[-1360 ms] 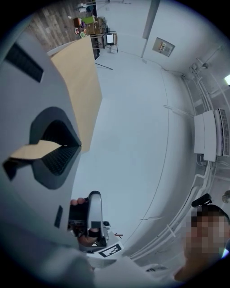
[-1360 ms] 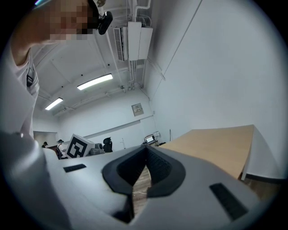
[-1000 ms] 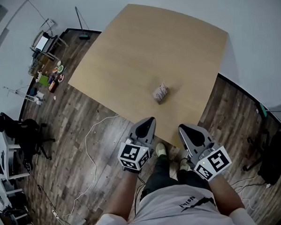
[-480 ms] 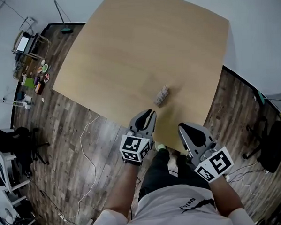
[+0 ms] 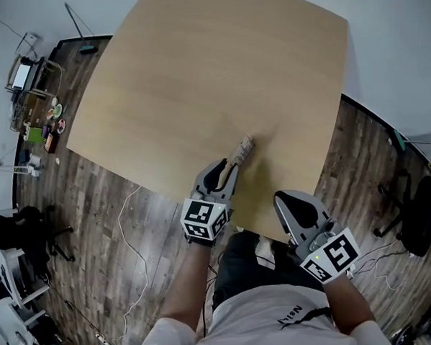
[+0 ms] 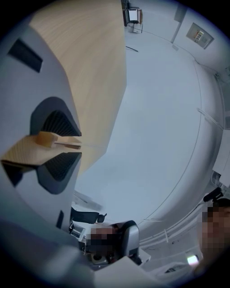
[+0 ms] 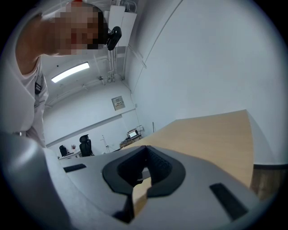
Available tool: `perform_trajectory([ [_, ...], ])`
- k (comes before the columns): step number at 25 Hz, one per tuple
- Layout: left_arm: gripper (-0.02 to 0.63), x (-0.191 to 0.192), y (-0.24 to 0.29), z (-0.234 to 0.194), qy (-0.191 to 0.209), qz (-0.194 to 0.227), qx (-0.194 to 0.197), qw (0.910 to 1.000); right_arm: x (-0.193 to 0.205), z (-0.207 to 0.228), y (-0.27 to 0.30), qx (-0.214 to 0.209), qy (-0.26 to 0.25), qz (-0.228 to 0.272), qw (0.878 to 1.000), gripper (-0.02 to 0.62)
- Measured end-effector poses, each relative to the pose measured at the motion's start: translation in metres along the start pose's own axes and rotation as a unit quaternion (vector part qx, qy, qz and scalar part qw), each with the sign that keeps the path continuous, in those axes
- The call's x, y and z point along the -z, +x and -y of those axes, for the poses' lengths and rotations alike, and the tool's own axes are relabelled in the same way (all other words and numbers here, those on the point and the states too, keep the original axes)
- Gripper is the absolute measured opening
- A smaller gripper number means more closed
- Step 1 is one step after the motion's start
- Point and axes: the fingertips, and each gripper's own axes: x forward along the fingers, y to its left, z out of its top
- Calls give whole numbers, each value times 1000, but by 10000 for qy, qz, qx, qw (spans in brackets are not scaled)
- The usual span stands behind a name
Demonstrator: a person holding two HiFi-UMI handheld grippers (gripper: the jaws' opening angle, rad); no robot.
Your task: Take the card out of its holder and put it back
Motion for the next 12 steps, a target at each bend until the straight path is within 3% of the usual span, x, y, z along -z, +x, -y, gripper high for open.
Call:
perform_trajectory([
  [12,82,-3,27,4,209,28,332,9992,8,14,3,197,51,-13,9998,14],
])
